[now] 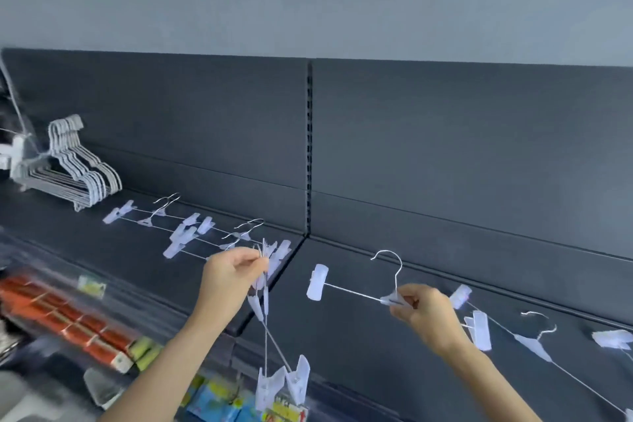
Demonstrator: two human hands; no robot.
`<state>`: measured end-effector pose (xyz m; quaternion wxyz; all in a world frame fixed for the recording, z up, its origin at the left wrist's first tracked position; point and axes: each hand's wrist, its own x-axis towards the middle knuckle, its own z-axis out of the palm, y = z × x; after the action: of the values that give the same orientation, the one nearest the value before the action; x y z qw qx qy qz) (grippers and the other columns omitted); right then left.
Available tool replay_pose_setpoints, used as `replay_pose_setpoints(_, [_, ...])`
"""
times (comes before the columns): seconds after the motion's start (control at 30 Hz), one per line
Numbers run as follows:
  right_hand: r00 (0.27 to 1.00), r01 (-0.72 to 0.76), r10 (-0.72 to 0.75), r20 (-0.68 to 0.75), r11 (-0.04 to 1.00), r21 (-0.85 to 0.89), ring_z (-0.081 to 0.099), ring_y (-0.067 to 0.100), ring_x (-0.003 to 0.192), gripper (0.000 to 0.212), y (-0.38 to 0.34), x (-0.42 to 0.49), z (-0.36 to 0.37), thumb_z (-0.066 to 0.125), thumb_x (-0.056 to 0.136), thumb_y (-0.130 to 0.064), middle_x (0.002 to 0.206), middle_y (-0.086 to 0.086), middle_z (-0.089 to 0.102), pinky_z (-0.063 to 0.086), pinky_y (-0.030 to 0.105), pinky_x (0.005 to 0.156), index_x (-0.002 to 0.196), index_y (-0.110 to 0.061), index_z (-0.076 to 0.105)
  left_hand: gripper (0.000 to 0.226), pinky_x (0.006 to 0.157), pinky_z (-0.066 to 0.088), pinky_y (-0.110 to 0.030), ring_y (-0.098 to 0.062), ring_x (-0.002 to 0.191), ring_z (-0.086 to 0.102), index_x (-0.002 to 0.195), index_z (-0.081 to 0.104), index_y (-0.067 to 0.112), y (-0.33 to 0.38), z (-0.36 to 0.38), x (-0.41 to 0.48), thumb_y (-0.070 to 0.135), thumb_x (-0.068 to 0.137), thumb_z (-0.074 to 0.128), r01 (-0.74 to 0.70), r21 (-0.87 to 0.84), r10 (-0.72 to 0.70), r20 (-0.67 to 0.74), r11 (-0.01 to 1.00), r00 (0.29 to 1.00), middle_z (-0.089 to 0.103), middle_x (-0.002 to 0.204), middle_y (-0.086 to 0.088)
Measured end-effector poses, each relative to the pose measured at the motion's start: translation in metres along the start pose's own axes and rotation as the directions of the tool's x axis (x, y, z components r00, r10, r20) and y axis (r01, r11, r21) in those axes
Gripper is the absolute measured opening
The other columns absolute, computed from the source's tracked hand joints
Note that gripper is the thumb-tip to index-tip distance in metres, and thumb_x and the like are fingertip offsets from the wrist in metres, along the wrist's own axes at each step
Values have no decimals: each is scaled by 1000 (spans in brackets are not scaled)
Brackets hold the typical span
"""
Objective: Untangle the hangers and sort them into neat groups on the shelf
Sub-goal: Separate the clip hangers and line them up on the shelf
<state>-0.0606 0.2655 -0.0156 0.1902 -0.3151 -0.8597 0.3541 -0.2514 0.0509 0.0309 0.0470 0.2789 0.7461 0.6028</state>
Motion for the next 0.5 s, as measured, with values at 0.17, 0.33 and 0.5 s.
replay_pose_setpoints(0.17, [999, -26, 26, -27, 1000, -2, 60, 21, 69, 10, -59, 24, 95, 63, 78, -12, 68, -29, 62, 41, 18, 54, 78, -3, 67, 25, 71, 53, -29, -15, 65, 65, 63, 68, 22, -47, -100, 31, 1, 78, 66, 12, 41, -10, -46, 999, 999, 70, 60, 5])
replay_pose_setpoints(0.33, [995, -85, 81, -56, 994, -67, 36, 16, 53, 30, -113, 45, 184, 59, 77, -10, 60, -5, 51, 30, 26, 48, 54, -9, 40, 30, 62, 49, -17, -9, 61, 63, 61, 65, 26, -91, -176, 65, 1, 77, 68, 28, 66, -23, -80, 997, 997, 67, 55, 13])
replay_pose_setpoints(0.5, [998, -48, 41, -51, 989, -137, 29, 11, 51, 46, -163, 72, 250, 58, 81, -10, 62, -4, 31, 24, 19, 45, 51, -19, 24, 27, 61, 49, -13, -13, 68, 63, 64, 64, 25, -120, -218, 92, 1, 77, 68, 42, 71, -35, -101, 997, 994, 67, 70, 5])
